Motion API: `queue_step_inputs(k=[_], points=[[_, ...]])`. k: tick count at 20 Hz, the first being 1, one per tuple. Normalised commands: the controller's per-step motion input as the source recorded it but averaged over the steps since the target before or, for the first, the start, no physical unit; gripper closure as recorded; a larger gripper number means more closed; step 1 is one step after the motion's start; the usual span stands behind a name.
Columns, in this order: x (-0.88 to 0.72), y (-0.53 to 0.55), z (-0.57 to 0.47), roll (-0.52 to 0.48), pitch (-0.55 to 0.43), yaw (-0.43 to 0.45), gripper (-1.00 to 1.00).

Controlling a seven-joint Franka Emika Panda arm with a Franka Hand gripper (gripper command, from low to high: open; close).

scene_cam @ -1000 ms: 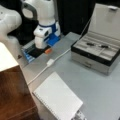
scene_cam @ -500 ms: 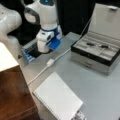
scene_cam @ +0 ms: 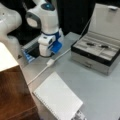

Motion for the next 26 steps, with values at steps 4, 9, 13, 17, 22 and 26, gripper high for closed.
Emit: queue_step_inputs(k=[4, 9, 13, 17, 22, 26], points=[[-0.67, -0.42, -0.49, 0.182, -0.481, 0.105, 1.00], [-0.69, -0.40, -0.45, 0.181, -0.512, 0.085, 1.00], [-0.73, -0.35, -0.48, 0.163, -0.542, 0.042, 1.00], [-0.77, -0.29, -0.53, 0.156, -0.569, 0.015, 1.00], [-0.86, -0.19, -0.52, 0.156, -0.585, -0.009, 1.00], [-0.94, -0.14, -0.53, 0.165, -0.608, -0.037, 1.00]])
